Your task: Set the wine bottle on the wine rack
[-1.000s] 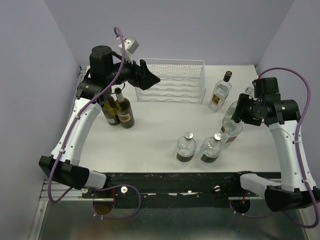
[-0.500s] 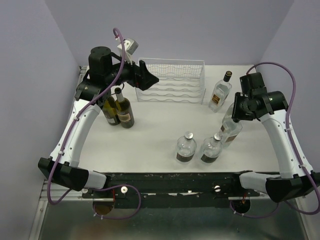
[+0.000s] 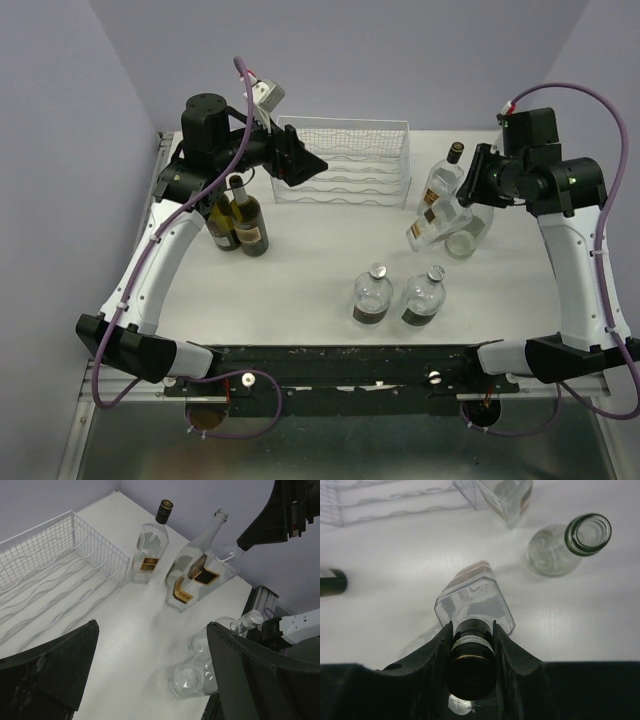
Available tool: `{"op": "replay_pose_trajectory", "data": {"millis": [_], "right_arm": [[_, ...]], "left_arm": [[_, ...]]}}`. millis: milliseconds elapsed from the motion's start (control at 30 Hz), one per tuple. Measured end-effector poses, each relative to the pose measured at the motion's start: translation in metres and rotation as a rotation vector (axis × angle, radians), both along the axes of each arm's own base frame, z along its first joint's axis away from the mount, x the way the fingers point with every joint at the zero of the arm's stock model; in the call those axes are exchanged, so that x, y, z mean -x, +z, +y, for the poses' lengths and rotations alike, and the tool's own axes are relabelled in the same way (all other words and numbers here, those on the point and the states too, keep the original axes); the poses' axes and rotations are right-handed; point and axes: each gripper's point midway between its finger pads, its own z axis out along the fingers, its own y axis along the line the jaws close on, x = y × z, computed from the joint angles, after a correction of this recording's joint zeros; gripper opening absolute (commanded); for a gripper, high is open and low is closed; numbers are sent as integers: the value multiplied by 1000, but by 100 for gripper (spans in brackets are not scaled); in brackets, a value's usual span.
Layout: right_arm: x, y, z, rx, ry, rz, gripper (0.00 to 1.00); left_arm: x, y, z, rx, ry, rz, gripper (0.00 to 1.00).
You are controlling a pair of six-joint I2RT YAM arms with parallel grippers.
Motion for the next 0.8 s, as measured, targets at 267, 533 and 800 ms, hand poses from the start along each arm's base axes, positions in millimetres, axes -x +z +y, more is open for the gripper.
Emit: {"op": "replay_pose_trajectory", "data": {"millis": [267,533,800], "right_arm": [[-19,50,46,-258,78,-125,1],[-31,60,89,-475,153,-87,1],[-30,65,112,-597,206,-58,1]], "left_arm": [[18,-17,-28,-45,-115,-22,99],[27,-74,-59,-213,-195,-83,99],[28,-123,-68,-332,-226,-166,99]]}}
